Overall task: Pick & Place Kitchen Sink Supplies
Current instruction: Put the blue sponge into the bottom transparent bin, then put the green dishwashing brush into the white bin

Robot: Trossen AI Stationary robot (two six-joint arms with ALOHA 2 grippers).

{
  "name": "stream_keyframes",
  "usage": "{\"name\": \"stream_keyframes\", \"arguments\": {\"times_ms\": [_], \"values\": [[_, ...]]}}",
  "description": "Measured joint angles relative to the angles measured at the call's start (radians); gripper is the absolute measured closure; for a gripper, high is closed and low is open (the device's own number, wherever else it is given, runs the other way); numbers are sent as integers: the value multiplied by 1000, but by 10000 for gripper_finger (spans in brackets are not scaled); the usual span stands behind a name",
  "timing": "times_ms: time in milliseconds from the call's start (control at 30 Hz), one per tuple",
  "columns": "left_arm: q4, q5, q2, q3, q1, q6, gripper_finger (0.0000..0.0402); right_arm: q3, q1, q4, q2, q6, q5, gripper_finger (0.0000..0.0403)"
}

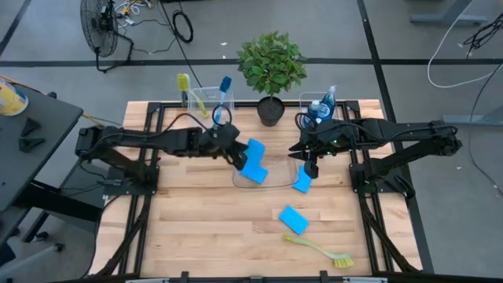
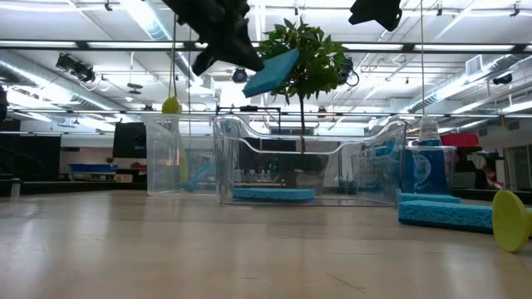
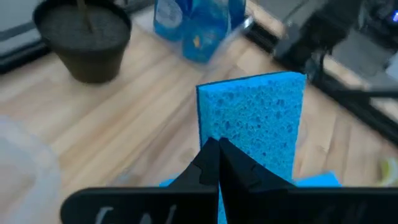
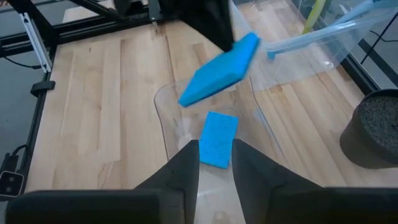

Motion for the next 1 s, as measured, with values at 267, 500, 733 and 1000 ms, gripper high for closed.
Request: {"name": "stream_keyframes", "arguments": {"times_ms": [267, 500, 733, 1000], "values": [[115, 79, 91, 0, 50, 11, 396, 0, 0, 2, 0, 0, 0, 305], [135, 116, 136, -1, 51, -7, 367, 0, 0, -12, 0, -3, 1, 305], [135, 118, 134, -1, 51, -17, 307, 0, 0, -34, 0, -8, 0, 305], [131, 272, 125, 11, 38, -22, 252, 0, 0, -176, 0, -2, -11, 305]]}}
